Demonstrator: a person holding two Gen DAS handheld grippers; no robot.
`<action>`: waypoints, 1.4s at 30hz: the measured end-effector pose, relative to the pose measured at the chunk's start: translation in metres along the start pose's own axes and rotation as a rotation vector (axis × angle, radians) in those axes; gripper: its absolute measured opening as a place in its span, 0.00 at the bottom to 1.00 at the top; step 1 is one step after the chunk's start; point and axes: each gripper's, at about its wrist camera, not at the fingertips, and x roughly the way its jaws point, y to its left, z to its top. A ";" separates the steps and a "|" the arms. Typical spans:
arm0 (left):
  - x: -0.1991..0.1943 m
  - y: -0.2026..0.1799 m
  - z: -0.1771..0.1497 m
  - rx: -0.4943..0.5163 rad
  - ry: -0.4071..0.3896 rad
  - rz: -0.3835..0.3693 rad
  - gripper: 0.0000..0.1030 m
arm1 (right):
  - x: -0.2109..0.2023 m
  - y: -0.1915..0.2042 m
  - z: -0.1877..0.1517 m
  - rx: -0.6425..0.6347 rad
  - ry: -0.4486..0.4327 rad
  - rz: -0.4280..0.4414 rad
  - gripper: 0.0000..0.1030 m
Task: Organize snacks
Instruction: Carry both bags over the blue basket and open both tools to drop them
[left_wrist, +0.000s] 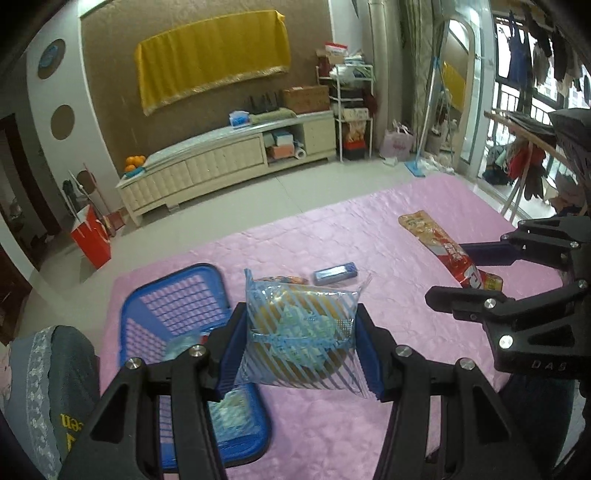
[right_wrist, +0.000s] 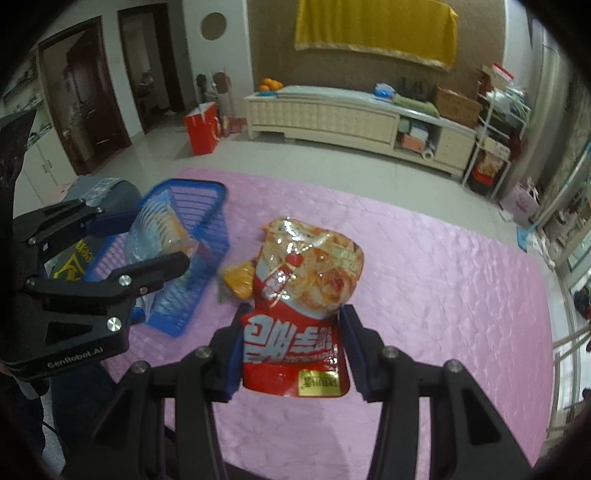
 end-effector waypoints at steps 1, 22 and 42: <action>-0.005 0.005 -0.001 -0.003 -0.004 0.007 0.51 | -0.002 0.009 0.004 -0.009 -0.011 0.002 0.51; -0.026 0.141 -0.044 -0.161 0.050 0.099 0.51 | 0.050 0.126 0.064 -0.179 -0.028 0.116 0.51; 0.069 0.191 -0.040 -0.229 0.148 0.061 0.51 | 0.148 0.132 0.089 -0.194 0.083 0.126 0.51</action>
